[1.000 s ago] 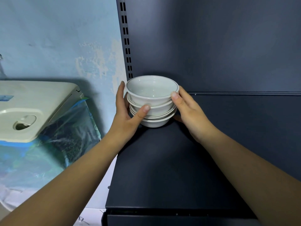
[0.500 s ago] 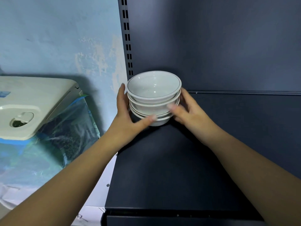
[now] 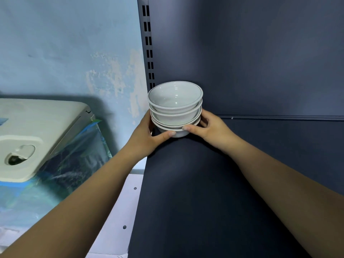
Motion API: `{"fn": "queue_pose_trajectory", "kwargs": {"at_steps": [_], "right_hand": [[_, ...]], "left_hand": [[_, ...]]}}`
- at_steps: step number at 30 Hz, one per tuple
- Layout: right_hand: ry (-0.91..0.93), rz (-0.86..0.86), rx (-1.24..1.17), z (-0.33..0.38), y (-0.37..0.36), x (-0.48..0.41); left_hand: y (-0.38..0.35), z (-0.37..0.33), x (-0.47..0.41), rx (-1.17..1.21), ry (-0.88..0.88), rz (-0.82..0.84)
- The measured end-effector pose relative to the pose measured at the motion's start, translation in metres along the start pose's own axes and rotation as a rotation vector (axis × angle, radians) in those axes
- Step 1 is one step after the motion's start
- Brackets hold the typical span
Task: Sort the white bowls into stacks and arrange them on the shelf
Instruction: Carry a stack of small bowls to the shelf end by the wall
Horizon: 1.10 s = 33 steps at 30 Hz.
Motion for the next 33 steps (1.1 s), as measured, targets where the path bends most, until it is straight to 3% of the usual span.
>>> {"fn": "queue_pose_trajectory", "kwargs": {"at_steps": [15, 19, 22, 27, 33], "right_hand": [[-0.024, -0.101, 0.022, -0.007, 0.004, -0.001], [-0.060, -0.267, 0.083, -0.007, 0.015, 0.021], [-0.121, -0.431, 0.129, -0.005, 0.029, 0.057], [-0.018, -0.493, 0.461, 0.012, 0.044, 0.160], [0.123, -0.674, 0.775, 0.010, 0.092, 0.345]], "left_hand": [[-0.011, 0.012, -0.001, 0.067, -0.037, 0.006], [-0.008, 0.008, 0.011, -0.209, 0.140, 0.074], [-0.007, -0.020, 0.030, -0.506, 0.151, 0.192], [-0.025, -0.105, 0.085, -0.516, -0.072, 0.114], [-0.142, -0.222, 0.176, -0.357, -0.502, 0.149]]}}
Point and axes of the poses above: each hand's wrist, its own x-axis away from the middle knuckle, its own y-axis out of the back of the hand, z = x × y, the point moved 8 cm from there along -x, towards the middle knuckle, and after that the axes turned 11 degrees about -y, right-handed, at the moved point
